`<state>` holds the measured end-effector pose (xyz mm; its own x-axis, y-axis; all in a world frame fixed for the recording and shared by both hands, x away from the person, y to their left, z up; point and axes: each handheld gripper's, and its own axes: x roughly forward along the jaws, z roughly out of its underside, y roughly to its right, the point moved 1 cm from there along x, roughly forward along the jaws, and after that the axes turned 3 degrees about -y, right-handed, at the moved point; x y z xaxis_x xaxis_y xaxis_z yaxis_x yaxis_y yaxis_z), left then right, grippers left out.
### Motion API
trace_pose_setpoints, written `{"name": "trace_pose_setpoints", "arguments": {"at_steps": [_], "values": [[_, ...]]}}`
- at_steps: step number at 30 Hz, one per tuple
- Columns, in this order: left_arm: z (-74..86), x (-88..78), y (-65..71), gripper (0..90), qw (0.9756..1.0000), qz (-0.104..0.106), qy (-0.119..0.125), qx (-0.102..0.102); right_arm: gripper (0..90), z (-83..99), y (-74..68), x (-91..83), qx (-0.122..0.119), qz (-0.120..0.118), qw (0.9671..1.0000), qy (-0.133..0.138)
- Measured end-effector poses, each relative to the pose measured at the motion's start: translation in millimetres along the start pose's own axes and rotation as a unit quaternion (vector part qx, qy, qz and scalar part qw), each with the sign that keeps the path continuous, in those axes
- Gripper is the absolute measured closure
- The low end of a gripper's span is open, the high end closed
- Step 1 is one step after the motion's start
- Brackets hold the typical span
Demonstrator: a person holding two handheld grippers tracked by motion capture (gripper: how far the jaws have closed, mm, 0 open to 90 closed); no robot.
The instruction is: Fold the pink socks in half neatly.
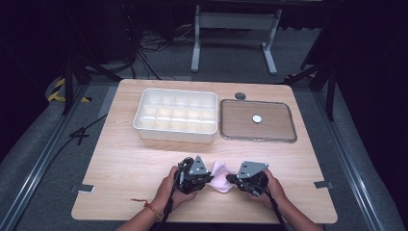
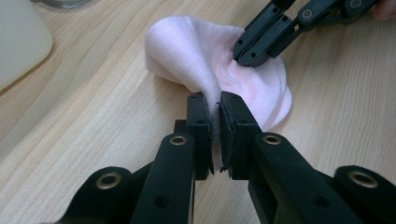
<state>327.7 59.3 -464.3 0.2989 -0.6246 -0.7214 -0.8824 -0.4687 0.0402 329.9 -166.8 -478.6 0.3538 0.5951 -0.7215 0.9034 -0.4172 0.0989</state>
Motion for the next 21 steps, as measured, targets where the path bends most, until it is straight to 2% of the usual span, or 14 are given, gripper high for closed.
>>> {"name": "trace_pose_setpoints", "arguments": {"at_steps": [6,8,11,16,21], "values": [[-4.4,-3.0,4.0,81.9,0.9998,0.000,0.022,-0.002,89.2,-3.3,-0.3,3.5,-0.004,0.009,0.9999,-0.002],[-5.7,-3.6,4.4,81.9,0.9998,-0.002,0.018,0.005,89.2,-4.3,-0.6,3.9,-0.003,0.007,1.0000,-0.002],[-5.2,-3.0,4.2,81.9,0.9999,-0.006,0.011,0.005,88.9,-5.4,-0.2,2.3,0.000,0.007,1.0000,0.002],[-4.0,-4.8,1.9,81.9,0.9999,-0.010,0.014,-0.002,88.6,-6.5,6.0,-11.5,0.009,0.020,0.9995,0.023],[-4.6,-2.9,2.1,81.4,0.9998,-0.011,0.014,0.002,88.3,0.7,13.1,-14.7,0.025,0.024,0.9993,0.017]]}}
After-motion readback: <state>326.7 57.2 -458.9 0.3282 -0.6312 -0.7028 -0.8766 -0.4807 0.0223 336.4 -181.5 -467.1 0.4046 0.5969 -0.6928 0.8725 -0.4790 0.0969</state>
